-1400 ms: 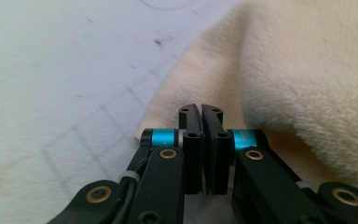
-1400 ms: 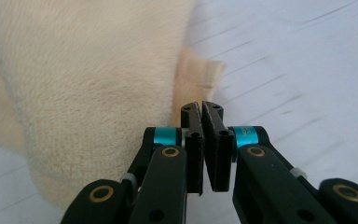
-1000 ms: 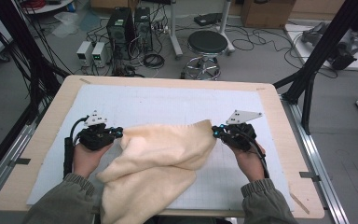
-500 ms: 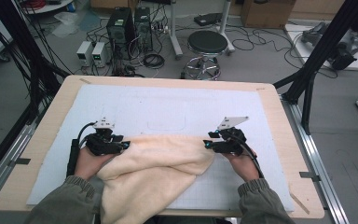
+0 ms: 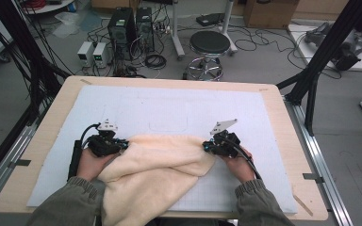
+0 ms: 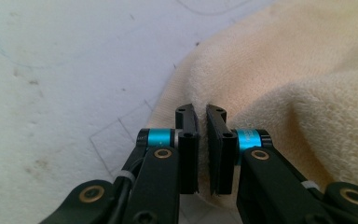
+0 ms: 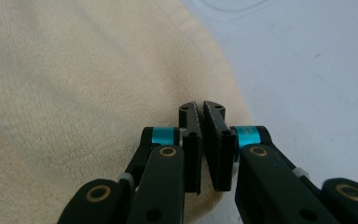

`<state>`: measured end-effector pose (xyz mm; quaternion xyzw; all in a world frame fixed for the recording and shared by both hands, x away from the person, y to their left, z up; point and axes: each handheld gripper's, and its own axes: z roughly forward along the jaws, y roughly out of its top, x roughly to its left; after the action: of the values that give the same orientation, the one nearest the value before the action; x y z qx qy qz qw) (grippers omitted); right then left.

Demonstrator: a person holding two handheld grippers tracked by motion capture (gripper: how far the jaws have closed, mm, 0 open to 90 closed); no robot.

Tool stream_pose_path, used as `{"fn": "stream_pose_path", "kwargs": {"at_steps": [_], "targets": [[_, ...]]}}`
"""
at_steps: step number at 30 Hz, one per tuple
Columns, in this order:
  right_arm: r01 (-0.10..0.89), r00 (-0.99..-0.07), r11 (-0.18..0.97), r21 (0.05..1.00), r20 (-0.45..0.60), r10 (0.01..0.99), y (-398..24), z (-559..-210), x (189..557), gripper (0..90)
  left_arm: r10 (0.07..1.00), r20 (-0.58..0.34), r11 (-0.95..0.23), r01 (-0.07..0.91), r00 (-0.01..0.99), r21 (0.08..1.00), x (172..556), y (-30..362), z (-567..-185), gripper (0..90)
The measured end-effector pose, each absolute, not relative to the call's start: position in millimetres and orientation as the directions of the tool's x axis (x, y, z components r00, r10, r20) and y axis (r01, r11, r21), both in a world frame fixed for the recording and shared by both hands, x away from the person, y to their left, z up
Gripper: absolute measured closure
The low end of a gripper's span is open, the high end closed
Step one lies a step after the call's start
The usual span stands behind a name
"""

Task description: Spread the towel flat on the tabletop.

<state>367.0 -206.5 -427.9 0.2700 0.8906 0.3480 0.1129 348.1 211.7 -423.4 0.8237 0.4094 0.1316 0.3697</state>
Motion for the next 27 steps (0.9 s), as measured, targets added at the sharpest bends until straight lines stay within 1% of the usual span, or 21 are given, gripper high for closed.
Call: {"fn": "stream_pose_path", "kwargs": {"at_steps": [1,4,5,6,9,11,12,16,21,22,24,27], "targets": [[0.395,-0.825,0.598,0.697,-0.016,0.565,-207.8,-424.3,365.9,86.0,0.774,-0.097,-0.365,0.566,0.626,0.739,348.1,214.1,-416.3,83.7],[0.367,-0.818,0.546,0.753,-0.018,0.575,-215.2,-407.6,363.7,86.0,0.776,-0.104,-0.337,0.548,0.622,0.766,348.8,216.6,-407.1,83.7],[0.354,-0.818,0.538,0.765,-0.025,0.574,-217.4,-401.1,363.0,86.0,0.775,-0.122,-0.303,0.534,0.62,0.79,350.0,218.9,-396.5,83.7],[0.354,-0.818,0.538,0.765,-0.025,0.574,-217.4,-401.1,363.0,86.0,0.775,-0.122,-0.303,0.534,0.62,0.79,350.0,218.9,-396.5,83.7],[0.32,-0.817,0.505,0.802,-0.036,0.576,-222.5,-380.3,360.4,86.0,0.773,-0.115,-0.281,0.499,0.624,0.82,352.1,220.1,-378.9,83.6],[0.292,-0.819,0.492,0.82,-0.051,0.572,-224.3,-367.1,360.2,86.0,0.773,-0.106,-0.266,0.471,0.625,0.841,353.7,221.4,-367.2,83.6],[0.258,-0.825,0.472,0.843,-0.062,0.562,-226.1,-355.3,360.3,86.0,0.774,-0.1,-0.26,0.459,0.625,0.85,354.5,222.7,-361.7,83.6],[0.241,-0.835,0.431,0.87,-0.041,0.549,-228.5,-343.2,360.2,86.0,0.768,-0.105,-0.239,0.436,0.631,0.868,356.2,227.6,-348.0,83.6],[0.262,-0.844,0.44,0.859,-0.017,0.536,-228.9,-353.8,357.9,86.0,0.746,-0.099,-0.272,0.436,0.659,0.858,348.1,228.0,-357.3,83.5],[0.292,-0.849,0.45,0.844,0.013,0.528,-229.4,-362.7,354.7,85.9,0.739,-0.101,-0.281,0.441,0.666,0.852,344.3,228.2,-362.0,83.5],[0.303,-0.853,0.464,0.833,0.019,0.522,-228.7,-364.6,353.3,85.9,0.726,-0.103,-0.296,0.444,0.68,0.846,337.8,228.9,-368.9,83.5],[0.275,-0.867,0.484,0.831,-0.003,0.498,-227.0,-370.4,342.7,85.9,0.717,-0.114,-0.302,0.454,0.688,0.838,331.5,231.8,-377.7,83.5]]}}
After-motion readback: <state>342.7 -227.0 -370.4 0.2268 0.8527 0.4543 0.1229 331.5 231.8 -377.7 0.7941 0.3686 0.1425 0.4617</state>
